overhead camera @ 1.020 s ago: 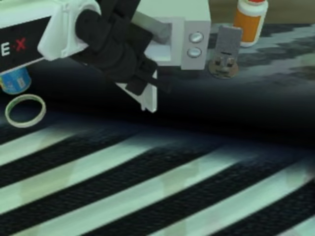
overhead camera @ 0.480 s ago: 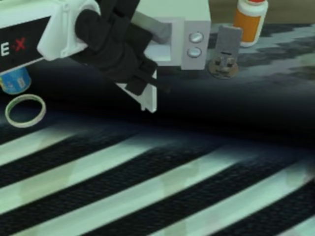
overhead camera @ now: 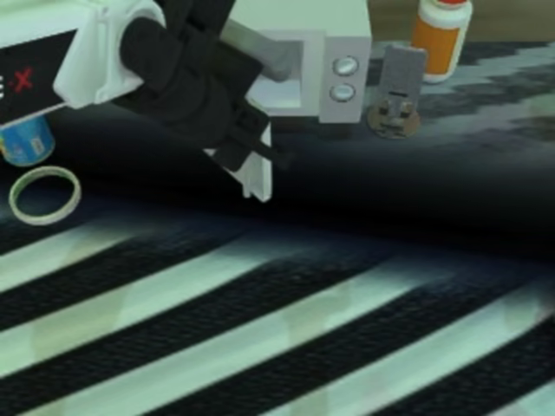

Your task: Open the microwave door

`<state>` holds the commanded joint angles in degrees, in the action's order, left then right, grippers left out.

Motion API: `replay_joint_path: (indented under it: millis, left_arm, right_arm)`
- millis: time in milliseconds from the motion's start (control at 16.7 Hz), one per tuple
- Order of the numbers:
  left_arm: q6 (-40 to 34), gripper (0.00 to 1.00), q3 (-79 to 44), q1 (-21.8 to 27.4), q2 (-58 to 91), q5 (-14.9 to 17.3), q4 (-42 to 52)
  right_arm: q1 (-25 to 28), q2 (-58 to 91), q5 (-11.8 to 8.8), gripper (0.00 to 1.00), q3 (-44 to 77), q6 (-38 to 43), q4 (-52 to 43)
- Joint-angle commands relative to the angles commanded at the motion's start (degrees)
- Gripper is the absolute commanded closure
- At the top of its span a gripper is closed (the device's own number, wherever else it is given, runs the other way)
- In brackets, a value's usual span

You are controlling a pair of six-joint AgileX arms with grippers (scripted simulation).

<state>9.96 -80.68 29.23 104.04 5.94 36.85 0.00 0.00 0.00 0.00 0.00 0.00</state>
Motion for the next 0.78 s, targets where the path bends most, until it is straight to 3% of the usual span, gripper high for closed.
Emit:
replay_joint_path:
  millis: [240,780]
  left_arm:
    - [4.92,1.0,1.98,-1.9,-1.76,2.54,0.11]
    - [5.15,1.0,2.13,-1.98,-1.79,2.65,0.16]
  right_arm:
    - [0.0,0.0,0.0,0.0,0.0,0.0,0.0]
    - [0.0,0.0,0.0,0.0,0.0,0.0,0.0]
